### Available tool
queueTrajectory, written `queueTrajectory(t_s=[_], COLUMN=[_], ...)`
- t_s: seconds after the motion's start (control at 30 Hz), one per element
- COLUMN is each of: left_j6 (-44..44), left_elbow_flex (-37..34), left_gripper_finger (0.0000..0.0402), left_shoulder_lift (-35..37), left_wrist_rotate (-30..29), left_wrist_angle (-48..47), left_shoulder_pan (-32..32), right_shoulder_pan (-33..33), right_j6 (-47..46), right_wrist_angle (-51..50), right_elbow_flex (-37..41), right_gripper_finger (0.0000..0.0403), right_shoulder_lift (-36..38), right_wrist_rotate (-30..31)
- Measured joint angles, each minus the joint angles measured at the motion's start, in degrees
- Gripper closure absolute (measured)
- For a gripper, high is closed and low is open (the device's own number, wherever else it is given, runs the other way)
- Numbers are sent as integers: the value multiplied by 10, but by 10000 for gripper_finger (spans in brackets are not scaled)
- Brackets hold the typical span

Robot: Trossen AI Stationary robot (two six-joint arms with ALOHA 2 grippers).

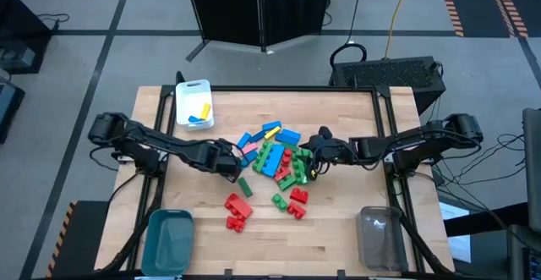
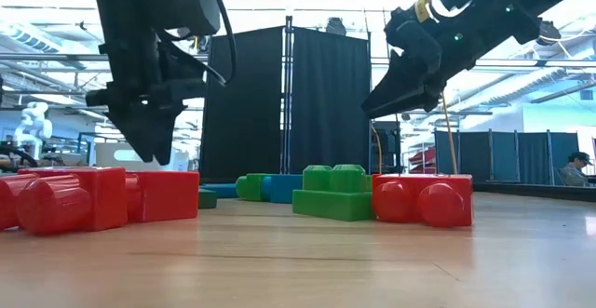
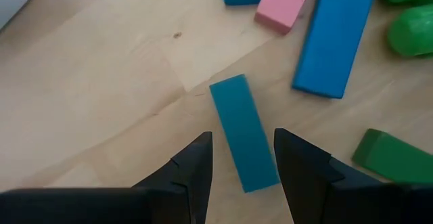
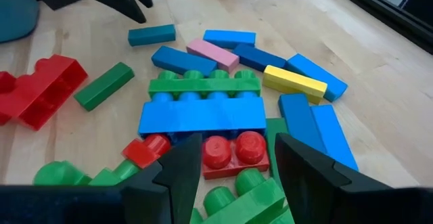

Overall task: Sort blocks by size
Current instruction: Put the dark blue block into the white bin

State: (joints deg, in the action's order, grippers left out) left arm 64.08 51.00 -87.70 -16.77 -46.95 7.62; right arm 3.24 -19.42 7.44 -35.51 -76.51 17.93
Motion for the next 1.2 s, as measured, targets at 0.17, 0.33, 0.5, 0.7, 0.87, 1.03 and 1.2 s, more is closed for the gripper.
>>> queueTrajectory(t_s=[0.17,0.33,0.5,0.7,0.87,1.03,1.2], left_j6=[-16,-14,5,1,-16,-31,-46], left_elbow_flex=[0,-8,-26,-41,-54,-54,-54], left_gripper_finger=[251,225,179,144,143,170,224], left_shoulder_lift=[-14,-36,-51,-53,-51,-51,-51], left_wrist_rotate=[0,0,0,15,20,27,35], left_wrist_angle=[29,26,28,62,85,92,96], left_shoulder_pan=[0,0,0,-2,-2,-5,-14], right_shoulder_pan=[6,7,11,12,12,14,15], right_j6=[-2,-10,-12,-16,-20,-22,-23], right_wrist_angle=[0,0,0,0,0,0,0], right_elbow_flex=[0,0,0,0,0,0,0], right_gripper_finger=[227,227,227,227,227,227,227], right_shoulder_lift=[0,0,0,0,0,0,0], right_wrist_rotate=[0,0,0,0,0,0,0])
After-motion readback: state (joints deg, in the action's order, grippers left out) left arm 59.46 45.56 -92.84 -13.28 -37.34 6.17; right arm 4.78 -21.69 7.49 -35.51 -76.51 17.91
